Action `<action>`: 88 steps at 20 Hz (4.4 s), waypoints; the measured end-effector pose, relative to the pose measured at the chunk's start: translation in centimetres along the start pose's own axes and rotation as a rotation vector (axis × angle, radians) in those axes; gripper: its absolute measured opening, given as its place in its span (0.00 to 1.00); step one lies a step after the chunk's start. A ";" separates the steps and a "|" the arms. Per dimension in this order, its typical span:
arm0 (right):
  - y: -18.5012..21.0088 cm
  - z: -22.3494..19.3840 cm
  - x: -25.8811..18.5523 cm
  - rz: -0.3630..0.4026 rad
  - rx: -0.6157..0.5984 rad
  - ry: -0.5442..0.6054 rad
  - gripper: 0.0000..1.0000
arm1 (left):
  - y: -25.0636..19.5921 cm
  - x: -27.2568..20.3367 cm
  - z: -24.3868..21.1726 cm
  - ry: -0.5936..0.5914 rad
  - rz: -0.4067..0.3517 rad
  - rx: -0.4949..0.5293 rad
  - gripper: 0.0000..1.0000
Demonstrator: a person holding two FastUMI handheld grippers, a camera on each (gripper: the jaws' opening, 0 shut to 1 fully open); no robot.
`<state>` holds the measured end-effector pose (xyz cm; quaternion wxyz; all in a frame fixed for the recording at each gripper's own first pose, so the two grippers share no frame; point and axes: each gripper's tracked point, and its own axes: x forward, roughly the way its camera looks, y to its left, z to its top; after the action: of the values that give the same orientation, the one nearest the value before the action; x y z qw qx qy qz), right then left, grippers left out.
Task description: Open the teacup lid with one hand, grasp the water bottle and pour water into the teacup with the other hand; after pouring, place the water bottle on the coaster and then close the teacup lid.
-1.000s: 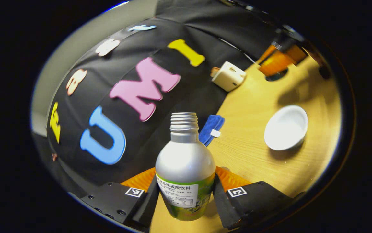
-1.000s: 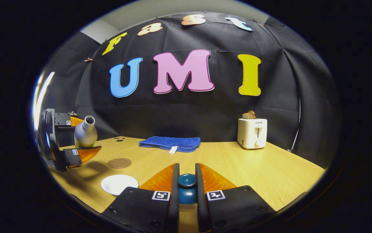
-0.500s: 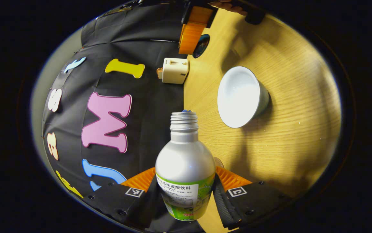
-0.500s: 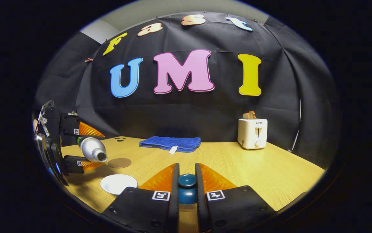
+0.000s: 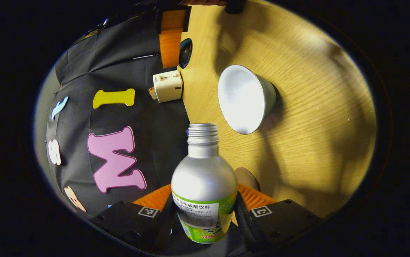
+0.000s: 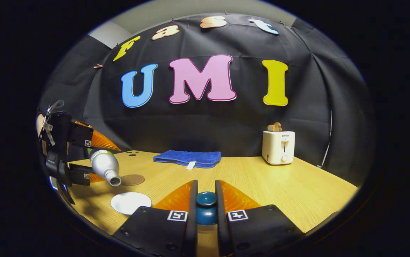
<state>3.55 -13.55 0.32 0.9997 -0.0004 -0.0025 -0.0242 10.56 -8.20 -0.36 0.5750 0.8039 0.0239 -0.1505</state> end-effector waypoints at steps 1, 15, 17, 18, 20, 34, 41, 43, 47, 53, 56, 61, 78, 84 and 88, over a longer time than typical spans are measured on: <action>0.0 0.0 0.0 0.000 0.000 0.000 0.26 | 0.2 -0.1 0.0 0.004 -0.005 0.016 0.79; -0.1 0.0 0.0 0.000 0.000 0.000 0.26 | 0.7 0.0 -0.5 0.013 -0.050 0.194 0.79; -0.1 0.0 0.0 0.000 0.000 0.000 0.26 | 0.7 -0.3 -0.4 0.015 -0.053 0.235 0.79; 0.0 0.0 0.0 0.000 0.000 0.000 0.26 | 0.7 -0.3 -0.3 0.015 -0.052 0.256 0.79; 0.0 0.0 0.0 0.000 0.000 0.000 0.26 | 0.8 -0.5 -0.2 0.012 -0.044 0.291 0.79; -0.1 0.0 0.0 0.001 0.000 0.000 0.26 | 1.6 -0.5 -0.9 0.041 -0.077 0.521 0.79; -0.1 0.0 0.0 0.000 0.000 0.000 0.26 | 1.8 -0.9 -1.0 0.039 -0.061 0.576 0.79; -0.1 0.0 0.0 0.000 0.000 0.000 0.26 | 1.9 -1.0 -0.9 0.038 -0.057 0.589 0.79; -0.1 0.0 0.0 0.000 0.000 0.000 0.26 | 2.4 -1.0 -0.9 0.035 -0.050 0.609 0.79; -0.1 0.0 0.0 0.000 0.000 0.000 0.26 | 2.3 -0.9 -0.7 0.033 -0.046 0.618 0.79; -0.1 0.0 0.0 0.000 0.000 0.000 0.26 | 2.3 -1.0 -0.7 0.033 -0.044 0.610 0.79; -0.1 -0.1 0.1 0.000 0.000 0.000 0.26 | 2.2 -1.2 -0.4 0.011 0.012 0.497 0.79; -0.1 0.0 0.0 0.001 0.000 0.000 0.26 | 5.7 -4.8 -7.2 -0.201 0.388 -1.418 0.78; -0.1 -0.1 0.0 0.000 0.000 0.000 0.26 | 3.7 -1.8 -6.8 -0.321 0.350 -1.826 0.79; 0.0 0.0 0.0 0.001 0.000 0.000 0.26 | 0.9 2.2 -6.7 -0.305 0.284 -1.905 0.80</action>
<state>3.58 -13.55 0.28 0.9997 -0.0003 -0.0027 -0.0238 14.28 -2.55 1.86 0.9939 -0.0305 -0.0365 -0.1000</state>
